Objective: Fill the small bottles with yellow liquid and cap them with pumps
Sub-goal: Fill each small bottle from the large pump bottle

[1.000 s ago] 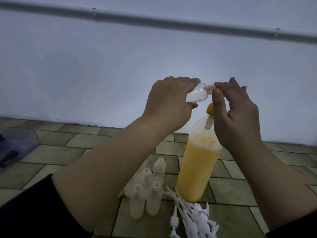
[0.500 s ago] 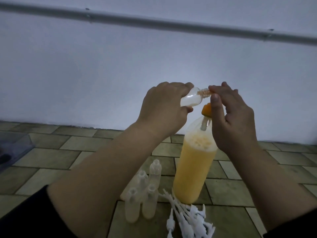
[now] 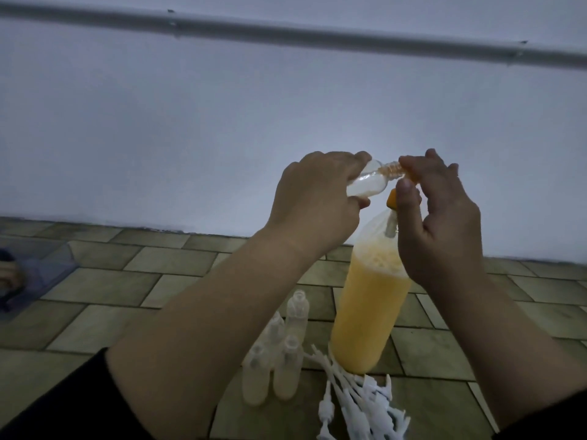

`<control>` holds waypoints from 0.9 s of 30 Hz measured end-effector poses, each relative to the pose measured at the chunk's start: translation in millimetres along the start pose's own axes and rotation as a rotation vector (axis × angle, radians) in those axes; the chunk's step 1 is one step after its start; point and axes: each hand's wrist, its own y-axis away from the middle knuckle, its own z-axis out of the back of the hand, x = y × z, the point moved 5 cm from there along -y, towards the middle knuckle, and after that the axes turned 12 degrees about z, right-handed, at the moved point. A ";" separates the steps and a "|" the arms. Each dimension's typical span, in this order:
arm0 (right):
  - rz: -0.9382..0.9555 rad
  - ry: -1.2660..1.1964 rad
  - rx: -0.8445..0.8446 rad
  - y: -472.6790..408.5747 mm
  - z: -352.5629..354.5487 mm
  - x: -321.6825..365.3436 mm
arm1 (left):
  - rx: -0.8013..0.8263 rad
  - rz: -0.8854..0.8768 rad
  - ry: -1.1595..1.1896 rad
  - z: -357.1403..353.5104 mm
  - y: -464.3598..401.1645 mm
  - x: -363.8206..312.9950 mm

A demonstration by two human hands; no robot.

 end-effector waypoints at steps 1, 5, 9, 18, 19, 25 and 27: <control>-0.012 0.002 0.007 2.6 -2.4 -1.5 | 0.008 0.006 -0.007 -1.3 1.0 0.8; 0.014 0.011 0.046 1.6 -1.7 1.4 | 0.027 0.003 -0.047 4.1 -1.9 0.2; 0.042 0.003 0.013 -7.0 8.7 7.5 | -0.004 -0.031 -0.085 13.7 -6.8 -6.2; 0.053 0.027 0.007 5.1 2.3 4.6 | 0.044 -0.001 -0.062 2.3 -0.3 -3.4; 0.065 0.035 0.023 2.8 3.2 5.8 | 0.041 0.003 -0.069 4.3 -1.9 -2.9; 0.090 0.028 -0.047 -2.1 7.5 12.7 | 0.004 -0.006 -0.006 10.9 -1.9 -6.3; 0.064 -0.003 -0.073 1.9 2.5 9.5 | 0.008 0.002 0.016 4.7 2.4 -4.7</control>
